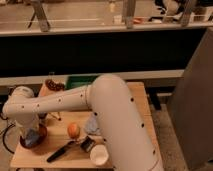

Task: Wipe red bowl with sponge

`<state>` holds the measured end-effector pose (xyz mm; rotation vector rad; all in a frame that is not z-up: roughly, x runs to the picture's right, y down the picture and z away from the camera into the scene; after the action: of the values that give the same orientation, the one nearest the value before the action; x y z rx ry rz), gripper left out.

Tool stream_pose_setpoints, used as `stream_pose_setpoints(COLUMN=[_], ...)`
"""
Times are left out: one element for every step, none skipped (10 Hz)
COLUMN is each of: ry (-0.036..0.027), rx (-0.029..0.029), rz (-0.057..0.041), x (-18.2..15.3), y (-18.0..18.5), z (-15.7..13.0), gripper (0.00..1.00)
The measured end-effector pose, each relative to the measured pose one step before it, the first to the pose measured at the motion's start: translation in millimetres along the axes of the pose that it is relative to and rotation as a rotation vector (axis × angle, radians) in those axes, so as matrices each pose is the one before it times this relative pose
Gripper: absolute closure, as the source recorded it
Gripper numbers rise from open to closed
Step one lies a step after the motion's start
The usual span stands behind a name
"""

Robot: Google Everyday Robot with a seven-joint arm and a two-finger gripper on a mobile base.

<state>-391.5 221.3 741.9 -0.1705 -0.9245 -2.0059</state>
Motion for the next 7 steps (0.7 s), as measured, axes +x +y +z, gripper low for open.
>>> stream_pose_setpoints(ry=[-0.00803,-0.00597,-0.00623,-0.00471,-0.006,-0.01205,-0.01274], rx=[0.00436,0.00194,-0.00075,-0.00167,-0.00177,-0.00307,-0.00463], rz=[-0.00174,0.00233,0.00501,0.00525,0.00785,0.01074,0.01579], x=[-5.59,-4.4,-5.94,-4.6,-4.25,-5.11,-5.17], y=[-1.89,-0.71,0.46,1.4,2.47,3.84,5.26], z=[0.88,0.68,-0.13,-0.47,-0.8,-0.31,-0.15], gripper=[0.95,0.95,0.95,0.95,0.95,0.95,0.95])
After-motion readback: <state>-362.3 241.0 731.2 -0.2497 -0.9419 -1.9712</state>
